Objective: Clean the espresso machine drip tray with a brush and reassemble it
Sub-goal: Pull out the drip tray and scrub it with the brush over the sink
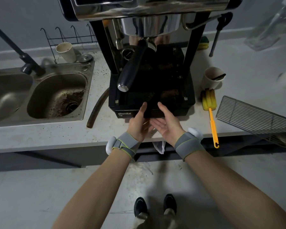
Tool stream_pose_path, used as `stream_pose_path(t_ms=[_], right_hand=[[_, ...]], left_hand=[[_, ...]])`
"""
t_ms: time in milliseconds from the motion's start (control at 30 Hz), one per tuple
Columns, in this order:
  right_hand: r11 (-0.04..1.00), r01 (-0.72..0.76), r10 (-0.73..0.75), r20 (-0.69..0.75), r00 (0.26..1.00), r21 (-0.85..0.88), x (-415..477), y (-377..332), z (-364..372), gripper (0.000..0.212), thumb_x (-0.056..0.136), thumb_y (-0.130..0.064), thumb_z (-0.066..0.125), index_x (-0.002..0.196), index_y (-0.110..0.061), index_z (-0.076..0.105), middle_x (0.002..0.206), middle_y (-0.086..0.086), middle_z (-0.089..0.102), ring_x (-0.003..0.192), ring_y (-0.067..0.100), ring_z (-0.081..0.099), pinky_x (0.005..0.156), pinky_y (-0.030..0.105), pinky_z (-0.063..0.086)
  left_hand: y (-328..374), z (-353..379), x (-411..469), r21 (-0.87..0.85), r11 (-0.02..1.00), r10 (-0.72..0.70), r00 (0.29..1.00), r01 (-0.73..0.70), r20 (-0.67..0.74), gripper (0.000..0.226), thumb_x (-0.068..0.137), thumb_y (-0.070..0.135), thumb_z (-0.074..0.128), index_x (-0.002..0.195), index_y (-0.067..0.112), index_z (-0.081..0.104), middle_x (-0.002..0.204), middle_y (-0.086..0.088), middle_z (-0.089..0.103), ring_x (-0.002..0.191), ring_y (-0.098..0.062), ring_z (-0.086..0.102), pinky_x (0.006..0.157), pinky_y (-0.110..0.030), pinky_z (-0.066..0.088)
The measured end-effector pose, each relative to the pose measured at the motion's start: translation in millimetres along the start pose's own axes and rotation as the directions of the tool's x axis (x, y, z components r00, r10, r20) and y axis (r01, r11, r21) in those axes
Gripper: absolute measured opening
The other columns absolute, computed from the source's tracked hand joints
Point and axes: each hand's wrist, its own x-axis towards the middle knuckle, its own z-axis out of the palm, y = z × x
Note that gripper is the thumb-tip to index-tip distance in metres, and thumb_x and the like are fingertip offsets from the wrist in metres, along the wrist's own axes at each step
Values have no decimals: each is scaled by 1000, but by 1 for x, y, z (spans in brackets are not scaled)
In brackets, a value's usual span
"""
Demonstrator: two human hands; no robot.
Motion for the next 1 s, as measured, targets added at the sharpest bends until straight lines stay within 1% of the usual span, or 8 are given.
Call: stream_pose_path(t_ms=[133, 233, 300, 367, 533, 700, 867, 1000], right_hand=[[996, 57, -55, -39, 998, 61, 3, 2, 1, 66, 80, -27, 81, 133, -4, 51, 122, 22, 65, 111, 29, 66, 101, 37, 53], [996, 80, -78, -46, 996, 35, 2, 2, 0, 58, 79, -26, 82, 127, -2, 58, 118, 20, 68, 108, 26, 68, 100, 35, 53], [996, 86, -85, -44, 995, 19, 0, 1, -1, 55, 79, -26, 82, 123, -2, 60, 116, 21, 69, 107, 26, 69, 100, 34, 53], [996, 91, -90, -53, 995, 17, -1, 0, 0, 55, 79, -26, 82, 123, 0, 60, 115, 22, 69, 107, 26, 69, 99, 34, 54], [996, 89, -87, -47, 995, 26, -8, 3, -2, 54, 81, -22, 81, 124, 1, 58, 115, 22, 69, 105, 27, 70, 99, 35, 54], [995, 99, -98, -49, 994, 17, -18, 8, -7, 57, 80, -22, 81, 126, 0, 56, 115, 22, 69, 106, 27, 69, 99, 34, 54], [995, 103, -103, -3, 995, 3, -28, 9, -10, 55, 79, -25, 83, 123, -2, 59, 113, 19, 71, 106, 24, 70, 101, 34, 52], [996, 91, -91, 35, 995, 13, -37, 10, -16, 57, 78, -27, 83, 124, -4, 59, 115, 21, 70, 106, 25, 70, 102, 34, 52]], left_hand=[[-2, 2, 4, -151, 988, 33, 999, -38, -37, 59, 79, 42, 80, 118, 2, 65, 100, -15, 74, 80, -24, 72, 62, -27, 61], [-3, 2, 5, -164, 985, 51, 998, -57, -43, 58, 77, 37, 82, 117, -2, 66, 109, -20, 73, 93, -30, 72, 63, -27, 61], [-3, 1, 5, -166, 983, 68, 996, -77, -59, 55, 77, 34, 83, 114, -3, 67, 111, -21, 73, 93, -27, 72, 61, -24, 58], [-2, 1, 5, -176, 980, 87, 994, -97, -67, 53, 78, 33, 83, 113, -4, 67, 110, -21, 73, 90, -25, 72, 63, -24, 58], [-7, -3, -1, -211, 969, 119, 991, -130, -62, 49, 80, 29, 81, 115, -2, 66, 112, -20, 72, 103, -28, 72, 68, -24, 60], [-15, -7, -9, -214, 967, 133, 990, -140, -45, 50, 81, 29, 81, 117, -2, 65, 114, -19, 72, 106, -28, 70, 79, -25, 60], [-18, -8, -19, -223, 962, 145, 987, -155, -63, 48, 79, 29, 83, 110, -4, 68, 111, -23, 72, 96, -26, 72, 79, -27, 61], [-20, -7, -26, -235, 952, 184, 980, -196, -69, 42, 78, 26, 83, 107, -1, 68, 110, -20, 73, 100, -26, 73, 77, -28, 60]])
